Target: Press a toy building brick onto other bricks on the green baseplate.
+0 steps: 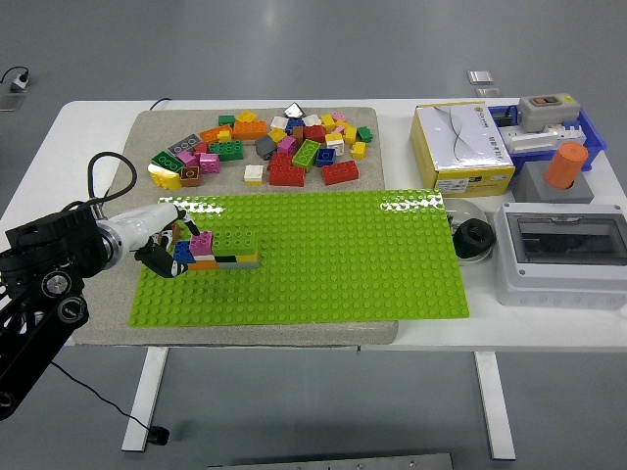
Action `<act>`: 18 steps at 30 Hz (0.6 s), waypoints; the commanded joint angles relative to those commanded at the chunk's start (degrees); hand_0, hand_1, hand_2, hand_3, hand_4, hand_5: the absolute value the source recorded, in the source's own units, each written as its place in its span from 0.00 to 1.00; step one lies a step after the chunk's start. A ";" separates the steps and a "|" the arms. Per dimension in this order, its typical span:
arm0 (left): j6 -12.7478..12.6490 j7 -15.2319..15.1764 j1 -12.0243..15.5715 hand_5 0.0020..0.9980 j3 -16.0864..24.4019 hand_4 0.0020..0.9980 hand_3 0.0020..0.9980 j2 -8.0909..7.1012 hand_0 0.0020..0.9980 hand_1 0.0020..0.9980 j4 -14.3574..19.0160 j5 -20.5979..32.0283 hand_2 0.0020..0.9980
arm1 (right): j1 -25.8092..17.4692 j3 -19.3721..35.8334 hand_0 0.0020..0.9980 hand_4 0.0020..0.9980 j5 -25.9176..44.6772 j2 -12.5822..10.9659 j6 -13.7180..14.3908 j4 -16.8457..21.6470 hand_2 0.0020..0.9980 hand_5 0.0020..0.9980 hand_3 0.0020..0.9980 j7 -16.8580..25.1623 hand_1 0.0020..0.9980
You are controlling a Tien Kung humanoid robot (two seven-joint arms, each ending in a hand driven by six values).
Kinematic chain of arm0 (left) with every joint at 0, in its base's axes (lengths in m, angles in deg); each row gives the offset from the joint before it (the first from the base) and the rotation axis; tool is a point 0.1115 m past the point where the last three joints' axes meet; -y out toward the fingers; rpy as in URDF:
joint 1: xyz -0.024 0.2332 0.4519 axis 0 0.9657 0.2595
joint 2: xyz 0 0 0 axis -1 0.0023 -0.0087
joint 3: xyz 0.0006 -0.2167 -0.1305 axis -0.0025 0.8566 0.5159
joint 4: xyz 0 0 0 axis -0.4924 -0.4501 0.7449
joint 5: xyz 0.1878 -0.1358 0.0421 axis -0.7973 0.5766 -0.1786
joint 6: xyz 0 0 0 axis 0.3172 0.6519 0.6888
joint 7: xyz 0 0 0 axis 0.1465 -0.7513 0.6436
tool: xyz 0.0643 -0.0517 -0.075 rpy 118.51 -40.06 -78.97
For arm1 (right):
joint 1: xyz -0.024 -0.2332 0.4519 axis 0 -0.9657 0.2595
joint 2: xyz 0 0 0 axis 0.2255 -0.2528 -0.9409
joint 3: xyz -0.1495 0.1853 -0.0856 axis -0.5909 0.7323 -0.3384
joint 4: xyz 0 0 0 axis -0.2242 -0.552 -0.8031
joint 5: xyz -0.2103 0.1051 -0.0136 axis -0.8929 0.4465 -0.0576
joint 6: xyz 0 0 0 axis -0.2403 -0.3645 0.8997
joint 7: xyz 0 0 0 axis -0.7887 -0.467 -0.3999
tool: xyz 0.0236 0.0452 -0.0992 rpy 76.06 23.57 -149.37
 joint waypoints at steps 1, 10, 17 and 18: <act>-0.01 0.01 0.05 0.00 -0.06 0.74 0.72 0.07 0.15 0.00 -0.04 -0.05 0.10 | 0.00 0.01 0.63 0.69 0.00 0.00 0.00 0.00 0.53 0.91 0.70 0.01 0.38; -0.36 -0.04 0.45 0.00 -0.30 0.74 0.72 0.85 0.15 0.00 -1.00 -0.62 0.10 | 0.08 0.04 0.63 0.69 -0.05 0.04 -0.05 0.00 0.53 0.91 0.70 0.01 0.38; -0.78 -0.23 0.64 0.00 -0.94 0.74 0.72 1.51 0.15 0.00 -1.40 -0.75 0.10 | 0.07 0.12 0.63 0.69 -0.28 0.07 -0.12 0.00 0.53 0.90 0.70 -0.01 0.38; -0.82 -0.25 0.65 0.00 -1.00 0.74 0.72 1.57 0.15 0.00 -1.46 -0.77 0.10 | 0.07 0.15 0.63 0.69 -0.33 0.07 -0.13 0.00 0.53 0.90 0.70 -0.01 0.38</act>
